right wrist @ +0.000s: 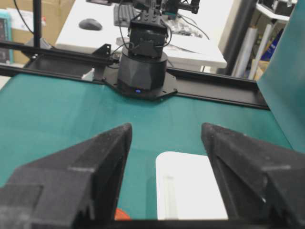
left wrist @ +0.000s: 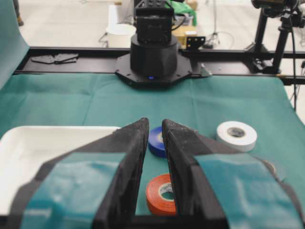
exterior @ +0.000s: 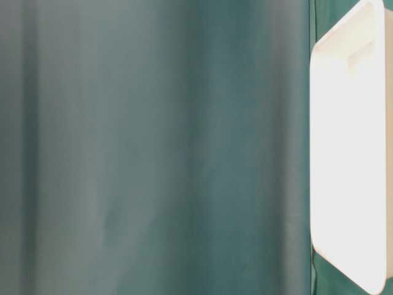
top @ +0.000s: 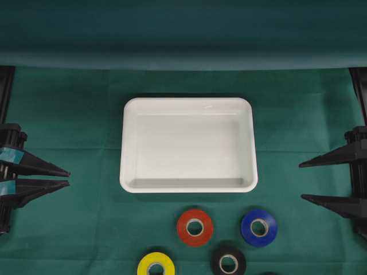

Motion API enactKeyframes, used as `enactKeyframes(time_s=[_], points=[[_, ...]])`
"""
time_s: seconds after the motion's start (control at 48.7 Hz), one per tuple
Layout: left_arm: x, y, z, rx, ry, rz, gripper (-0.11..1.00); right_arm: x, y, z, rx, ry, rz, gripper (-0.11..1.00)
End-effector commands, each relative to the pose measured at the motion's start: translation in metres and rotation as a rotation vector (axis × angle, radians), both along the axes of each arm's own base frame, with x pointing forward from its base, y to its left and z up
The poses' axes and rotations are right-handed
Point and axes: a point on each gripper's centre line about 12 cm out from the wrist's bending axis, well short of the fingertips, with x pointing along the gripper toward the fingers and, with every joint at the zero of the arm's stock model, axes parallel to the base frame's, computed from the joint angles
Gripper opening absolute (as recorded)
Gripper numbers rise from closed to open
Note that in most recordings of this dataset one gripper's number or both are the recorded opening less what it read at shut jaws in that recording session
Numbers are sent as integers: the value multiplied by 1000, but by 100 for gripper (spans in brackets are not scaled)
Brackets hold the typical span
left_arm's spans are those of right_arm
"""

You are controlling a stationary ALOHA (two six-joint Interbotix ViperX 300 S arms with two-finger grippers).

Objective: Put the tape into the white case with the right arm.

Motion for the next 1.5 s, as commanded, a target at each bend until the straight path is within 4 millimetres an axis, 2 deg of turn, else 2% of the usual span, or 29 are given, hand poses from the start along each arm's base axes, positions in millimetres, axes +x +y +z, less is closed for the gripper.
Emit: enactKeyframes(time_s=[0.0, 0.041, 0.103, 0.164, 0.267, 0.698, 0.904, 0.986, 1.089, 1.171, 1.335, 1.479], points=[[2, 0, 7, -1, -20, 3, 24, 2, 1, 2, 3, -5, 3, 24], [2, 0, 7, -3, -20, 4, 23, 1, 0, 0, 0, 0, 1, 22], [2, 0, 7, -9, -18, 4, 8, 0, 0, -3, -1, 6, 0, 9], [2, 0, 4, -13, -11, 3, 1, -1, 0, -5, 0, 9, -1, -1], [1, 0, -3, -26, 14, 3, 0, -3, 0, -9, 0, 14, -1, -9], [-24, -6, -36, -28, 143, -34, 0, -13, 0, -22, 2, 40, 0, -10], [-31, -9, -39, -29, 185, -56, 0, -11, 0, -24, 8, 54, 0, -9], [-32, -9, -40, -29, 194, -55, 0, -12, 0, -25, 8, 57, 0, -2], [-33, -9, -43, -28, 208, -56, 0, -11, 0, -27, 9, 74, 0, 14], [-34, -9, -45, -29, 214, -56, 0, -11, 0, -28, 11, 94, -2, 34], [-35, -9, -51, -29, 228, -55, 0, -11, 0, -29, 14, 101, -2, 82], [-37, -9, -59, -29, 252, -54, 0, -12, 0, -36, 14, 132, -1, 84]])
